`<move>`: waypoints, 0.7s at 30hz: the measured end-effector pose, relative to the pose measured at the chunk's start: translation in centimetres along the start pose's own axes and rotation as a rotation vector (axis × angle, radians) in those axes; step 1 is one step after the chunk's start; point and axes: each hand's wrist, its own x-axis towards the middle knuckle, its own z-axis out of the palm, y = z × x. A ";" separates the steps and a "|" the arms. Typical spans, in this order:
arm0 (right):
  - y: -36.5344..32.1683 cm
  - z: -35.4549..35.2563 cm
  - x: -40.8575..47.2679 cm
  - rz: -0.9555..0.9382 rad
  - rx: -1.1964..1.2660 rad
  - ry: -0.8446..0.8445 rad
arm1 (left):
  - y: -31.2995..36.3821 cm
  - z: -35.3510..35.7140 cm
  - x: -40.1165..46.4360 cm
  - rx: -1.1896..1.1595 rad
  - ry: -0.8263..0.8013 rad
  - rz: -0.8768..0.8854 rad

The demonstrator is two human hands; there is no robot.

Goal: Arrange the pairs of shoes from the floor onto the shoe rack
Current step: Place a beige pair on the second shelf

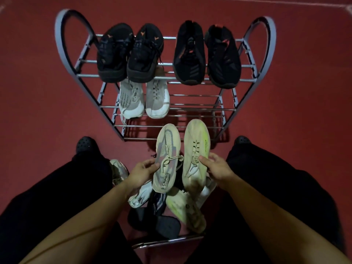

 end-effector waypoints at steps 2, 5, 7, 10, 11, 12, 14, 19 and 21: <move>0.7 -0.5 0.0 0.006 -0.088 0.058 | -0.6 0.0 0.5 0.111 0.093 -0.011; 2.5 -1.4 0.5 0.035 -0.204 0.100 | -1.9 0.0 1.7 0.203 0.217 -0.027; 3.7 -1.9 1.3 0.063 -0.260 0.117 | -2.7 0.4 2.8 0.254 0.232 -0.019; 4.7 -2.1 2.5 0.102 -0.268 0.130 | -4.7 2.0 4.4 0.353 0.246 -0.071; 5.1 -2.1 3.0 0.120 -0.258 0.136 | -5.3 2.8 4.5 0.405 0.216 -0.091; 5.4 -2.2 3.5 0.130 -0.245 0.138 | -6.2 3.7 4.7 0.482 0.172 -0.083; 6.3 -2.5 4.6 0.133 -0.237 0.146 | -7.7 5.8 5.4 0.639 0.072 -0.089; 8.5 -3.4 7.1 0.213 -0.257 0.162 | -12.2 8.2 10.0 1.117 -0.288 0.054; 9.4 -4.0 7.9 0.243 -0.251 0.166 | -13.0 8.3 12.3 1.318 -0.397 0.015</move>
